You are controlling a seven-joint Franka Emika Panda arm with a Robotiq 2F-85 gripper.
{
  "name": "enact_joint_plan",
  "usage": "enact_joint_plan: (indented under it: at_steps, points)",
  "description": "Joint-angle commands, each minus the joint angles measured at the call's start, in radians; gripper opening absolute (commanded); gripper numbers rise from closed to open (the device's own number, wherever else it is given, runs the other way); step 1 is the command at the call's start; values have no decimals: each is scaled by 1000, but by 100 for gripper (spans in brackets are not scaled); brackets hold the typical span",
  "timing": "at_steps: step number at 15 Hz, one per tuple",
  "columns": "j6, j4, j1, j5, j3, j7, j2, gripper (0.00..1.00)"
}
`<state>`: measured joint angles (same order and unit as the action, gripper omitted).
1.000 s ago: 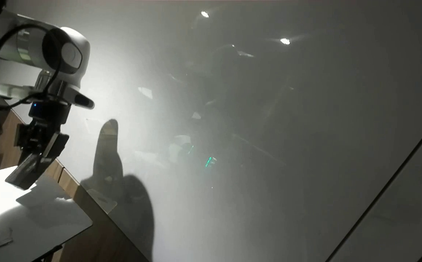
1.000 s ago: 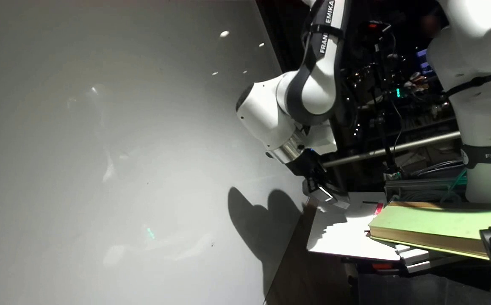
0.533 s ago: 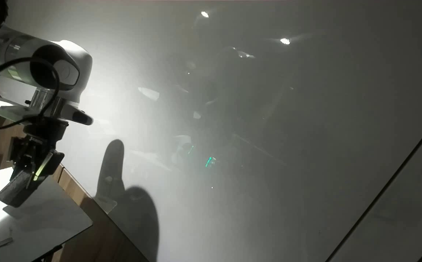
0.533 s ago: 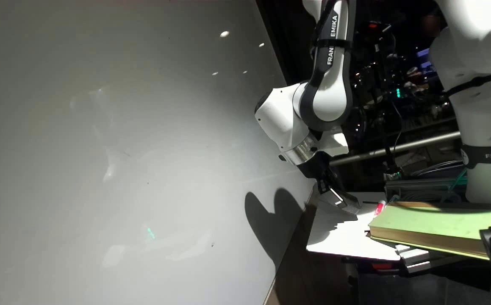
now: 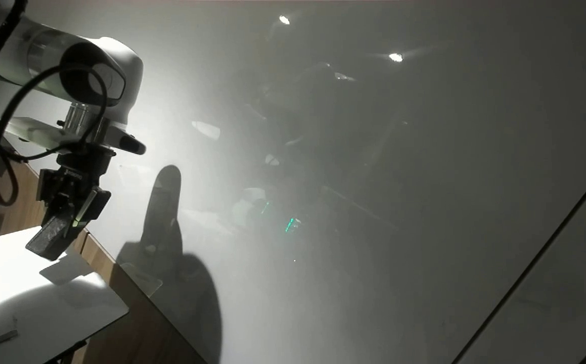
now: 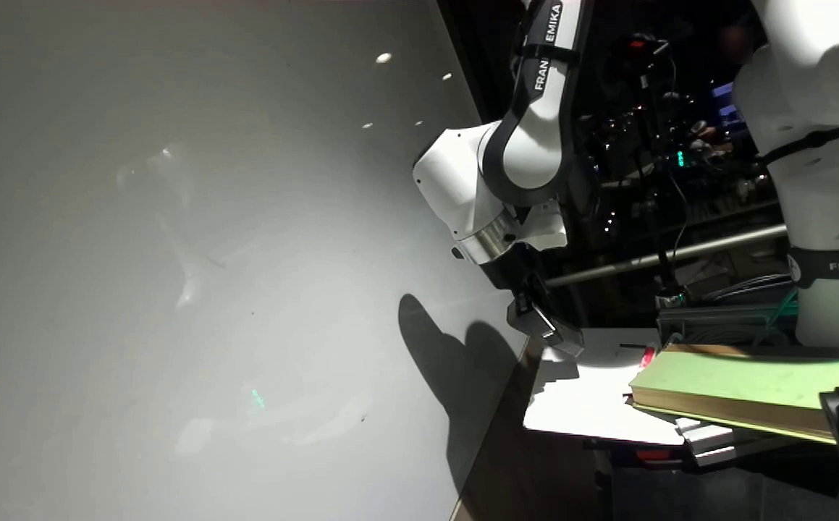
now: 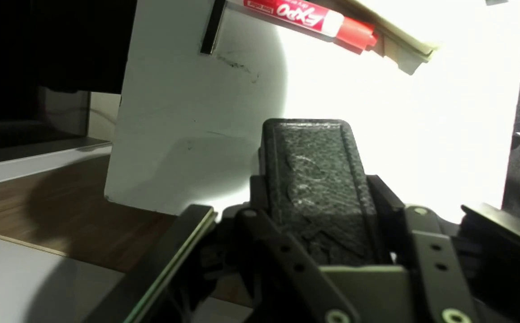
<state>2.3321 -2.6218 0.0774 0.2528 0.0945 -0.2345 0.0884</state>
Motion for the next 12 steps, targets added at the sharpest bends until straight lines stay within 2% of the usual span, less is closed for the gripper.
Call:
enact_joint_plan:
  at_steps: [1, 7, 12]
  points:
    - [-82, 82, 1, -27, 5, 0, -58, 30]
    - [-147, 136, 4, -73, -4, 11, -145, 30]
    - [-129, 140, 3, -99, -11, 23, -204, 30]
